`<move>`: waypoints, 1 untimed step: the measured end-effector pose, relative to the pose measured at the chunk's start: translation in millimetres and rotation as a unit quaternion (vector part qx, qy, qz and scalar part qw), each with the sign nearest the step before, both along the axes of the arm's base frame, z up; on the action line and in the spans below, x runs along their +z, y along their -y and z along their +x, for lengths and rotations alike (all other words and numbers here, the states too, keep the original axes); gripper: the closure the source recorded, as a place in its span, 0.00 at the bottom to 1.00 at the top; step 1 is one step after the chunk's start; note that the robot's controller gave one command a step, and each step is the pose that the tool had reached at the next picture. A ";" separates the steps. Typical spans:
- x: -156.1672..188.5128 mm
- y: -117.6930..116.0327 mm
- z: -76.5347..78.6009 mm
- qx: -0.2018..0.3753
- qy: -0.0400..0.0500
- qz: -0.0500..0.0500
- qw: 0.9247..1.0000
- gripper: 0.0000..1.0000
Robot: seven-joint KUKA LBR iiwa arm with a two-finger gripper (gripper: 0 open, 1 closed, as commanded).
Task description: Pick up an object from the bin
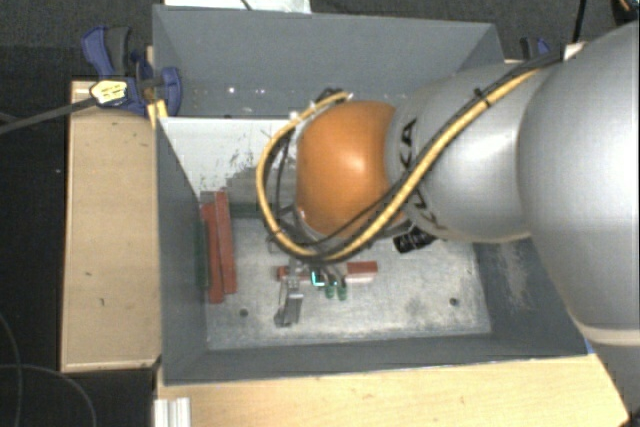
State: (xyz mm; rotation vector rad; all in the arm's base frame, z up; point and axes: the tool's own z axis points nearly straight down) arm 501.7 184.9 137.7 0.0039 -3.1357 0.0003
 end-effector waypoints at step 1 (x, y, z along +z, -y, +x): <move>-70.3 58.2 33.1 0.070 0.001 -0.001 0.998 0.00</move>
Offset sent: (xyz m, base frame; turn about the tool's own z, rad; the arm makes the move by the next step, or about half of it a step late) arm 0.0328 -0.0545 -0.0677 -0.1453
